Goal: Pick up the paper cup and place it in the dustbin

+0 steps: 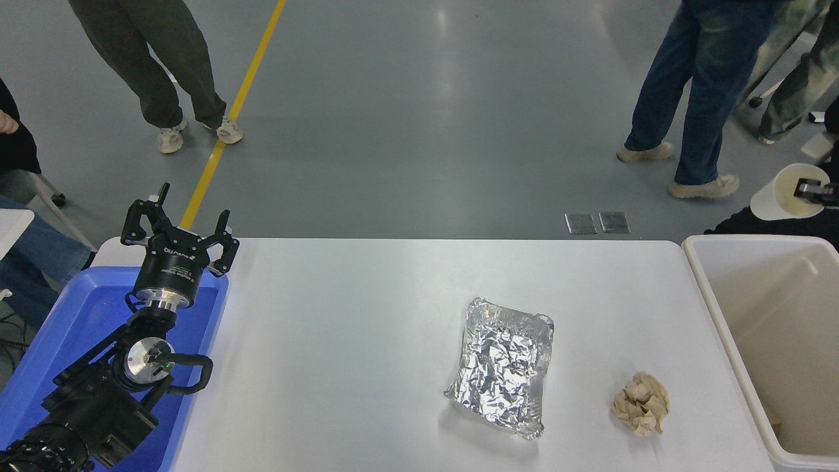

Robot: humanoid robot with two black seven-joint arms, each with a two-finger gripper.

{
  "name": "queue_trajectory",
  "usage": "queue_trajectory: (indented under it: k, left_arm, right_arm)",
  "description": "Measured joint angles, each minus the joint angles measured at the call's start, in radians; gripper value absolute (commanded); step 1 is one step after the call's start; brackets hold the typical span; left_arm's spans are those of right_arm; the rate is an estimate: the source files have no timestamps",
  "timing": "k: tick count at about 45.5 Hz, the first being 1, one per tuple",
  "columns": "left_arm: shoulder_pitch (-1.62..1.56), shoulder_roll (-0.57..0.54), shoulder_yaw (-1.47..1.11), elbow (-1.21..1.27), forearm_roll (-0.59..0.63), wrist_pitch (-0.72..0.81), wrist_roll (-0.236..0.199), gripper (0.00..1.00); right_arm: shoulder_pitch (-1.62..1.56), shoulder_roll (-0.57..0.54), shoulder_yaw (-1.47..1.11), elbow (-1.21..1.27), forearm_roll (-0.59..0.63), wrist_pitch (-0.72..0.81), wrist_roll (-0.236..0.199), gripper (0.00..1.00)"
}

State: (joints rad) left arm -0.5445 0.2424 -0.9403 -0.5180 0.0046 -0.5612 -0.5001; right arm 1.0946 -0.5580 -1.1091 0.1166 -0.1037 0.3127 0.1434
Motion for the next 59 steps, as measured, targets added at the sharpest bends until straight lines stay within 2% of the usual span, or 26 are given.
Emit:
queue_trajectory:
  k: [9, 16, 26, 42, 43, 49, 51, 52, 59]
  left_arm:
    - [0.0, 0.0, 0.0, 0.0, 0.0, 0.0, 0.0, 0.98]
    - [0.0, 0.0, 0.0, 0.0, 0.0, 0.0, 0.0, 0.98]
    - [0.0, 0.0, 0.0, 0.0, 0.0, 0.0, 0.0, 0.98]
    - [0.0, 0.0, 0.0, 0.0, 0.0, 0.0, 0.0, 0.98]
    - [0.0, 0.0, 0.0, 0.0, 0.0, 0.0, 0.0, 0.98]
    - [0.0, 0.0, 0.0, 0.0, 0.0, 0.0, 0.0, 0.98]
    - [0.0, 0.0, 0.0, 0.0, 0.0, 0.0, 0.0, 0.98]
    - [0.0, 0.0, 0.0, 0.0, 0.0, 0.0, 0.0, 0.98]
    - [0.0, 0.0, 0.0, 0.0, 0.0, 0.0, 0.0, 0.98]
  right_arm:
    - [-0.143, 0.004, 0.162, -0.052, 0.012, -0.097, -0.127, 0.0]
    - [-0.241, 0.016, 0.285, -0.069, 0.017, -0.161, -0.183, 0.0]
    - [-0.374, 0.059, 0.414, -0.08, 0.044, -0.239, -0.217, 0.0]
    - [-0.475, 0.119, 0.492, -0.084, 0.09, -0.298, -0.231, 0.0]
    - [-0.477, 0.12, 0.494, -0.084, 0.091, -0.3, -0.232, 0.08]
    - [-0.484, 0.129, 0.506, -0.084, 0.099, -0.308, -0.233, 0.77]
    - [-0.485, 0.13, 0.51, -0.084, 0.101, -0.31, -0.233, 0.94]
    - [-0.485, 0.131, 0.513, -0.084, 0.102, -0.313, -0.233, 0.99]
    - [-0.486, 0.132, 0.532, -0.078, 0.108, -0.33, -0.231, 1.0]
